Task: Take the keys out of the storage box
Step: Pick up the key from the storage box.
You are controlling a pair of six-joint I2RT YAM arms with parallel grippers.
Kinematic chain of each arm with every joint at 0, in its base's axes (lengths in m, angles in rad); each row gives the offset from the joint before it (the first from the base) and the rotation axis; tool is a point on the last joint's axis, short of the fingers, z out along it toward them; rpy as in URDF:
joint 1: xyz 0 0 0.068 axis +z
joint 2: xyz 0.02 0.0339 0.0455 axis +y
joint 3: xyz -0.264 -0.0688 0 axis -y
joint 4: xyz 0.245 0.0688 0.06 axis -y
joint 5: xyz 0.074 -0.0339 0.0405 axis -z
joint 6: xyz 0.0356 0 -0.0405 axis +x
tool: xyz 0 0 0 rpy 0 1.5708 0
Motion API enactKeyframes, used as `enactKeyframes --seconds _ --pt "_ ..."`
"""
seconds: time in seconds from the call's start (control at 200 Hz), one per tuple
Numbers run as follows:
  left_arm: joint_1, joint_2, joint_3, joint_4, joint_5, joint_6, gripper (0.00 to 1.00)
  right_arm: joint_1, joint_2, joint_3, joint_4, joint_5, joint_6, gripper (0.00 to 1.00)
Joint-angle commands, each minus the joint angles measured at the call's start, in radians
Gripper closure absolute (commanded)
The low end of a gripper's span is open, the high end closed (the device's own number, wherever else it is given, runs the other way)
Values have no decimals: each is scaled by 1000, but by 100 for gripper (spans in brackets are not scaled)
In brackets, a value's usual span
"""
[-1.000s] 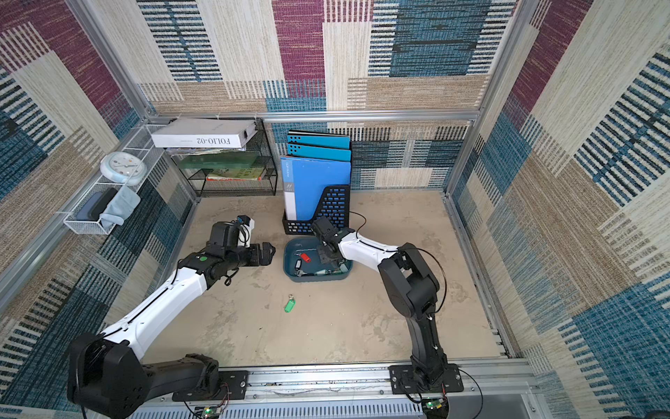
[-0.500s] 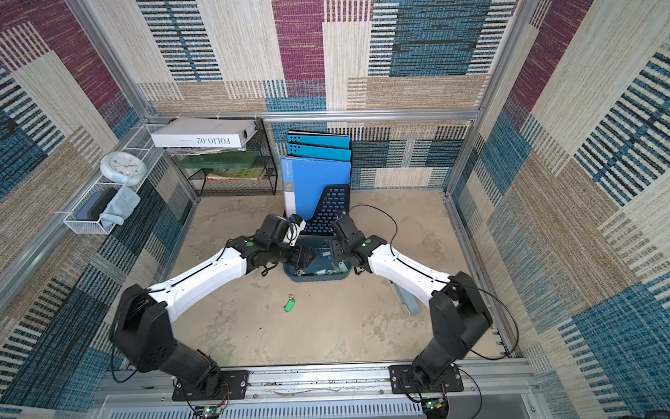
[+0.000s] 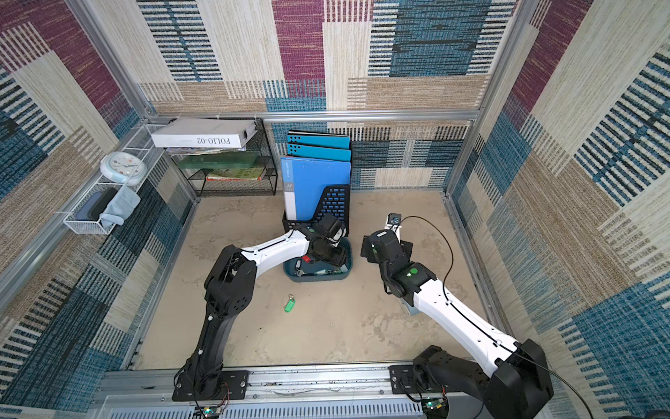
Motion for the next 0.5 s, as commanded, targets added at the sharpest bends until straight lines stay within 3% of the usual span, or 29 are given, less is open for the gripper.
enactKeyframes --seconds 0.0,0.27,0.411,0.496 --pt "2 51 71 -41 -7 18 41 -2 -17 -10 45 8 -1 0" --pt "9 100 121 -58 -96 25 38 -3 -40 -29 63 -14 -26 1" --pt "10 61 59 22 -147 16 37 -3 -30 -34 81 -30 -37 1" --pt "12 104 122 -25 -150 26 44 -4 -23 -32 91 -47 -37 1"
